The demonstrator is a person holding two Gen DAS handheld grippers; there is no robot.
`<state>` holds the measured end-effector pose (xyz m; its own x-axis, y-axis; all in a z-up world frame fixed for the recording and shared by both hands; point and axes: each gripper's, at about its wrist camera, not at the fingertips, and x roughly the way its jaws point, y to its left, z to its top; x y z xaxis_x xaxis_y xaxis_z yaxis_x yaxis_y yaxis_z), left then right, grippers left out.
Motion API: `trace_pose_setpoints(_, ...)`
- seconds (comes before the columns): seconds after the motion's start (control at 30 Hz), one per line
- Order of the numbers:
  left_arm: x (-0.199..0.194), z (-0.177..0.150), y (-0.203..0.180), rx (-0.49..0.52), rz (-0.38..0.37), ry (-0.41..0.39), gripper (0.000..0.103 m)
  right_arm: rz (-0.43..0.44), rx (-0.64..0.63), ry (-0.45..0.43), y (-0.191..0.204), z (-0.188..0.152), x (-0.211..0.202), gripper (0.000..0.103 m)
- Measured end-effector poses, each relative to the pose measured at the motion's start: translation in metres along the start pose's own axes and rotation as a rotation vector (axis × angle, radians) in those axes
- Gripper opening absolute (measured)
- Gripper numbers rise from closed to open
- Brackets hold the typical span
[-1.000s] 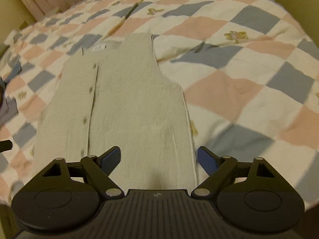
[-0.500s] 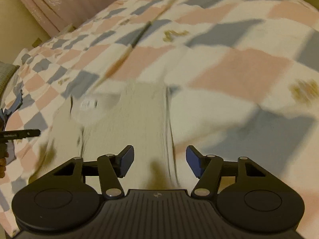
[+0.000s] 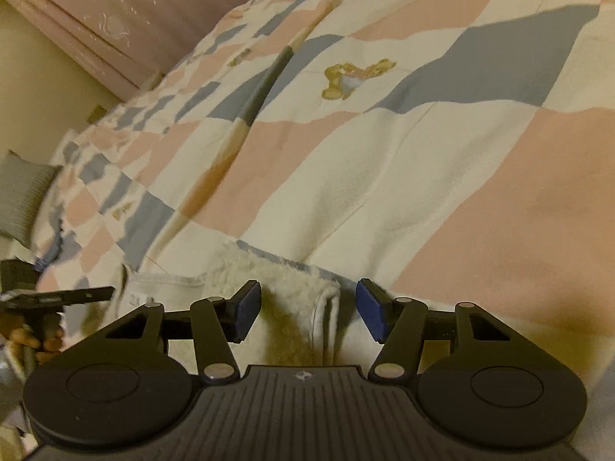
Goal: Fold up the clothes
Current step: 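Move both grippers to the vest's collar edge, then grasp the collar edge with both grippers and fold it toward the hem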
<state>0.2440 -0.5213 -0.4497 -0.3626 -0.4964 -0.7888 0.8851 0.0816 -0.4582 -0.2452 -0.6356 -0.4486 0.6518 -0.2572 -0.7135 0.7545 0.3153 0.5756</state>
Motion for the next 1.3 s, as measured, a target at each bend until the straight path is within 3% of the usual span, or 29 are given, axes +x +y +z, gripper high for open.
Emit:
trace_pose_setpoints(0.07,0.0,-0.002,0.001,0.018,-0.006,0.004,0.064,0.027,0.011,0.004,-0.002,0.003,0.003,0.059)
trace_pose_setpoints(0.1,0.0,-0.002,0.002,0.011,-0.016,0.006,0.056,0.041,0.014,0.007,-0.003,0.004,0.005,0.056)
trace_pose_setpoints(0.13,-0.001,-0.003,0.002,0.004,-0.027,0.009,0.05,0.058,0.012,0.012,-0.002,0.005,0.006,0.048)
trace_pose_setpoints(0.17,-0.003,-0.003,0.002,0.001,-0.036,0.013,0.034,0.065,0.0,0.019,0.001,0.005,0.007,0.019)
trace_pose_setpoints(0.2,-0.005,-0.004,-0.002,0.016,-0.029,0.013,0.023,0.067,-0.015,0.025,0.004,0.005,0.008,0.017)
trace_pose_setpoints(0.23,-0.007,-0.004,-0.007,0.04,-0.015,0.011,0.018,0.069,-0.03,0.032,0.007,0.005,0.009,0.016)
trace_pose_setpoints(0.37,-0.038,-0.005,-0.03,0.116,0.042,-0.063,0.015,0.03,-0.121,-0.055,0.029,0.003,-0.019,0.013)
trace_pose_setpoints(0.5,-0.099,-0.024,-0.064,0.174,0.046,-0.155,0.014,0.033,-0.302,-0.176,0.073,-0.011,-0.081,0.013)
trace_pose_setpoints(0.63,-0.163,-0.079,-0.102,0.223,0.067,-0.202,0.013,0.009,-0.526,-0.237,0.122,-0.056,-0.149,0.013)
trace_pose_setpoints(0.73,-0.198,-0.144,-0.131,0.268,0.13,-0.175,0.013,-0.041,-0.667,-0.216,0.147,-0.113,-0.193,0.013)
trace_pose_setpoints(0.83,-0.213,-0.221,-0.156,0.284,0.2,-0.08,0.016,-0.162,-0.897,-0.105,0.167,-0.2,-0.22,0.013)
trace_pose_setpoints(0.97,-0.201,-0.312,-0.18,0.342,0.347,0.076,0.02,-0.347,-1.051,0.179,0.167,-0.308,-0.205,0.021)
trace_pose_setpoints(1.03,-0.192,-0.344,-0.193,0.411,0.423,0.12,0.024,-0.44,-1.141,0.258,0.166,-0.351,-0.197,0.025)
trace_pose_setpoints(1.07,-0.187,-0.354,-0.2,0.472,0.467,0.128,0.033,-0.468,-1.194,0.25,0.168,-0.365,-0.195,0.033)
trace_pose_setpoints(1.1,-0.181,-0.364,-0.208,0.553,0.513,0.128,0.044,-0.496,-1.247,0.234,0.172,-0.377,-0.194,0.049)
trace_pose_setpoints(1.17,-0.169,-0.376,-0.221,0.71,0.584,0.112,0.05,-0.523,-1.324,0.182,0.179,-0.392,-0.191,0.06)
trace_pose_setpoints(1.3,-0.139,-0.403,-0.238,1.08,0.667,0.075,0.067,-0.584,-1.466,0.112,0.181,-0.408,-0.169,0.063)
